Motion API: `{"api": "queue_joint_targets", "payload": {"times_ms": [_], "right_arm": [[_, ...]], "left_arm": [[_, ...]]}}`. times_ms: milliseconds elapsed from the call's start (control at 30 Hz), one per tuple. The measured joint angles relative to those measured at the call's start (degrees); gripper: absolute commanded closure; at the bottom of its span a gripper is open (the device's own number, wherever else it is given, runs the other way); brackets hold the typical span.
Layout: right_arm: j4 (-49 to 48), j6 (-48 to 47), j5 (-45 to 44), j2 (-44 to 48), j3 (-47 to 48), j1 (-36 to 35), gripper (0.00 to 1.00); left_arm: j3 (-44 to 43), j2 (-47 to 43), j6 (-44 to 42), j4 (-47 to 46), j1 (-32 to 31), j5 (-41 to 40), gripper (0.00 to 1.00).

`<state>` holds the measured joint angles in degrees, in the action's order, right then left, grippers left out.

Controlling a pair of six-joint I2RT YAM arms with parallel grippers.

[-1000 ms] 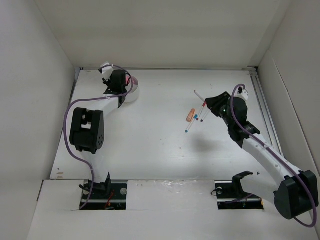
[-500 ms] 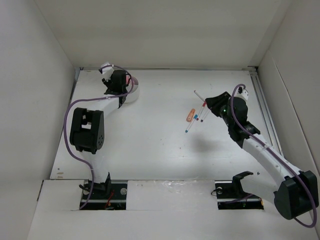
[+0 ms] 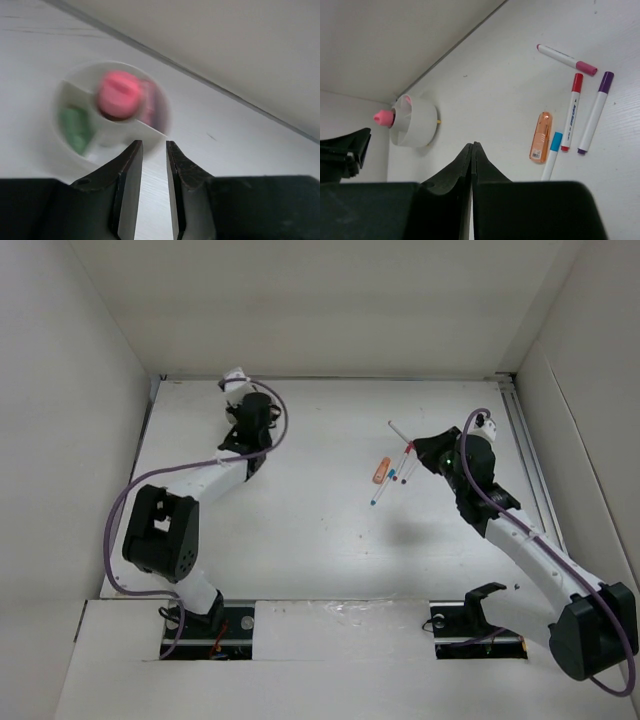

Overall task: Sort the stationery into containers
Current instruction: Place the pen in the storage box, then pick up the pen from the center of the board.

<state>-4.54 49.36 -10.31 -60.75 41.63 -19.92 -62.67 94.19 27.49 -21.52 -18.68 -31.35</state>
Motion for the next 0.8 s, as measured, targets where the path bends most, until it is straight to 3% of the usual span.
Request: {"api": "queue_joint_targets", "payload": {"times_ms": [167, 367, 433, 533, 800], "right_arm": [[0.1, 0.2, -2.0, 0.2, 0.0, 0.0, 0.98], [0.3, 0.7, -5.8, 1.9, 0.0, 0.0, 0.68], [0.3, 0.9, -6.5, 2.3, 0.0, 0.0, 0.62], [0.3, 1.2, -7.3, 2.4, 0.0, 0.0, 0.61], [0.7, 2.1, -9.4, 2.7, 0.0, 0.0, 0.60]], "left_arm": [[0.9, -0.7, -4.3, -6.0, -16.0, 4.6, 0.69], [-10.2, 14.0, -8.7, -3.4, -28.0, 11.6, 0.59], [-13.3, 18.3, -9.6, -1.2, -30.5, 12.9, 0.57], [-15.8, 22.5, -10.4, 1.4, -33.0, 14.4, 0.55], [-20.1, 27.3, -11.1, 5.3, -32.9, 17.5, 0.54]]}}
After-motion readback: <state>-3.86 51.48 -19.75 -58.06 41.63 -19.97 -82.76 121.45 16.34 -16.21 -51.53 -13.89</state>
